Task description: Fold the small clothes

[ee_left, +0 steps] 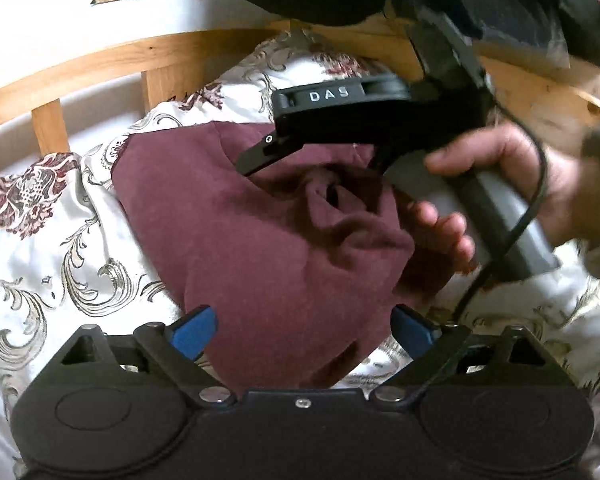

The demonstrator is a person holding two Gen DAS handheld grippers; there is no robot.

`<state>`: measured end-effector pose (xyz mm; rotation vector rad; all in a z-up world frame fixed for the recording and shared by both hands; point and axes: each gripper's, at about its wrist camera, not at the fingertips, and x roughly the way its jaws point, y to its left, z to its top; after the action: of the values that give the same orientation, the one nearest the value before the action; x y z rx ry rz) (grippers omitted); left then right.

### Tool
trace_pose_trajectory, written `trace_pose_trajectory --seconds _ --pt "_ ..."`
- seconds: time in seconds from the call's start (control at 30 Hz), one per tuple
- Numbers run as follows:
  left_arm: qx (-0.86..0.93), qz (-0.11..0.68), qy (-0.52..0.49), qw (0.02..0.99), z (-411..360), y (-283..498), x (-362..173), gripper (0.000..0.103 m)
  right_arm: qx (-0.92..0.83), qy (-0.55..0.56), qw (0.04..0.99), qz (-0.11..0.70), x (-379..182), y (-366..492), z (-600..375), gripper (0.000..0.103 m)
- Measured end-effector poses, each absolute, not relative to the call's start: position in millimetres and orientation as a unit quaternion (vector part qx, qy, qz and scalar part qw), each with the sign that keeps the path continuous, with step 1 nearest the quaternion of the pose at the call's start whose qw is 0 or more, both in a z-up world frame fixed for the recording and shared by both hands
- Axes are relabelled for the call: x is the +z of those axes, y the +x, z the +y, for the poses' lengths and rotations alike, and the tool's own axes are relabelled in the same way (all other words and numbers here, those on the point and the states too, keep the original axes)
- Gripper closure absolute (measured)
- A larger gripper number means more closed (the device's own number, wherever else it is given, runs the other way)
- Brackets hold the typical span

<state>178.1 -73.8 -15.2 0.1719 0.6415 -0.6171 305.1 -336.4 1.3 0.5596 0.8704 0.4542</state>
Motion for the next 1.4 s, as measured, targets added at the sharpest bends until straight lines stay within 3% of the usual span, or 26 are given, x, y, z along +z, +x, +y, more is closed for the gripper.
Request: trace_pose_trajectory --seconds 0.13,0.23,0.3,0.4,0.6,1.27,1.4 --pt "-0.296 0.306 0.044 0.904 -68 180 -14 0.018 0.204 0.271 0.851 0.400 1 305 -340 0.015" --pt "-0.297 0.301 0.027 0.906 -65 180 -14 0.024 0.190 0.274 0.857 0.392 2 303 -343 0.040" --pt "-0.298 0.298 0.020 0.906 -65 180 -14 0.025 0.184 0.278 0.858 0.391 2 303 -344 0.062" --pt "-0.299 0.298 0.021 0.906 -67 180 -15 0.025 0.185 0.270 0.862 0.387 3 300 -344 0.082" --pt "-0.307 0.292 0.014 0.906 -67 180 -18 0.025 0.191 0.214 0.898 0.334 23 279 -343 0.090" --pt "-0.387 0.277 -0.024 0.879 -111 166 -30 0.022 0.130 0.190 0.924 0.306 29 232 -398 0.092" --pt "-0.388 0.269 -0.042 0.880 -106 165 -25 0.015 0.126 0.182 0.927 0.303 29 230 -401 0.092"
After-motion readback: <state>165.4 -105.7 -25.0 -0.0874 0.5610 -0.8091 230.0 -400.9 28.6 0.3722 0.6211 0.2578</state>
